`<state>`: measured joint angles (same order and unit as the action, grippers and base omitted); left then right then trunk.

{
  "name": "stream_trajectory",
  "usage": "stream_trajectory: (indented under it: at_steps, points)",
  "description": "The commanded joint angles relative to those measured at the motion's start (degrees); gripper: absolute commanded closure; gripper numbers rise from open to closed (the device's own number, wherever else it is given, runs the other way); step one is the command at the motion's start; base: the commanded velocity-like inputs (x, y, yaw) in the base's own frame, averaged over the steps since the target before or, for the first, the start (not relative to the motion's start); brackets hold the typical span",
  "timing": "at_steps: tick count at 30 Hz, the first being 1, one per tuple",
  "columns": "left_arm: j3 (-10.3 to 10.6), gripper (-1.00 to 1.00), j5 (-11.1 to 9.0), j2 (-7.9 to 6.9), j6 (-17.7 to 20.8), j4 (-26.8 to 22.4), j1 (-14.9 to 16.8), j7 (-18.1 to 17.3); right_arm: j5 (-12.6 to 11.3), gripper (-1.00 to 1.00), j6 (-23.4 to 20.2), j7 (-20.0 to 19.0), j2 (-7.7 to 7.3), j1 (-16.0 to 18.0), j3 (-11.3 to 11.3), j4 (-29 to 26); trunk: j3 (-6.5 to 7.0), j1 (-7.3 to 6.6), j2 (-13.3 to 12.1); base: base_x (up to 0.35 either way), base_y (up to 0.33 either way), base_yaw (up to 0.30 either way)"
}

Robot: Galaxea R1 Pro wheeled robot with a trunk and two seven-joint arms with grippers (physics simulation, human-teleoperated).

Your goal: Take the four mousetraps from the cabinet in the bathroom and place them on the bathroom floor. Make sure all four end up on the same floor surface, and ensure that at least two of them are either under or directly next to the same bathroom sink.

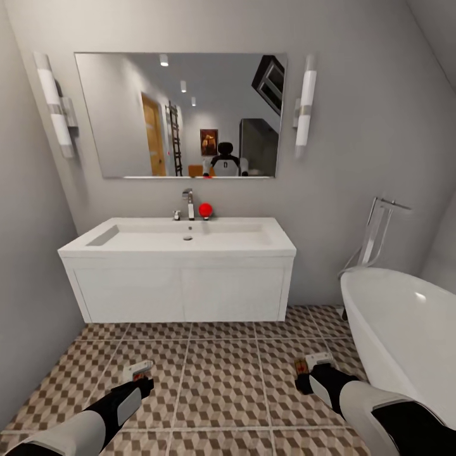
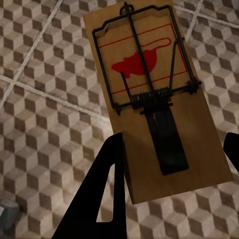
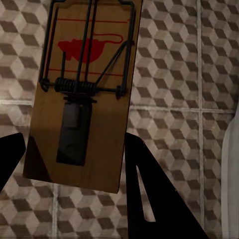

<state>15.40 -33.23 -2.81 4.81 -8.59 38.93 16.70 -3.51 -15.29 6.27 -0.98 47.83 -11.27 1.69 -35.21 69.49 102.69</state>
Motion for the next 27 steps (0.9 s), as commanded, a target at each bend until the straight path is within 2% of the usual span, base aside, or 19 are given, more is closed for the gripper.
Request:
stream_trajectory:
  at_steps: [1,12,19,27]
  points:
    - [0.50,1.00,-0.26,-0.05,0.23,-0.16,0.00,0.43,-0.36,1.00,-0.37,0.11,0.02,0.07,-0.44,0.06,-0.24,0.22,0.45,0.000,0.000,0.000]
    - [0.91,1.00,0.08,-0.02,-0.73,-0.93,0.00,0.43,-0.38,1.00,-1.48,0.39,-0.04,0.07,-0.43,0.06,-2.22,2.64,4.86,0.000,0.000,0.000]
    - [0.90,1.00,0.39,0.29,0.10,-3.62,0.00,0.69,-0.29,1.00,-1.89,0.07,-0.07,0.05,-0.41,-0.11,-3.47,4.17,7.66,0.000,0.000,0.000]
    - [2.22,1.00,0.45,0.35,1.55,-6.03,0.00,0.76,-0.27,1.00,-4.37,0.35,0.08,0.06,-0.31,-0.67,-4.91,5.93,10.87,0.000,0.000,0.000]
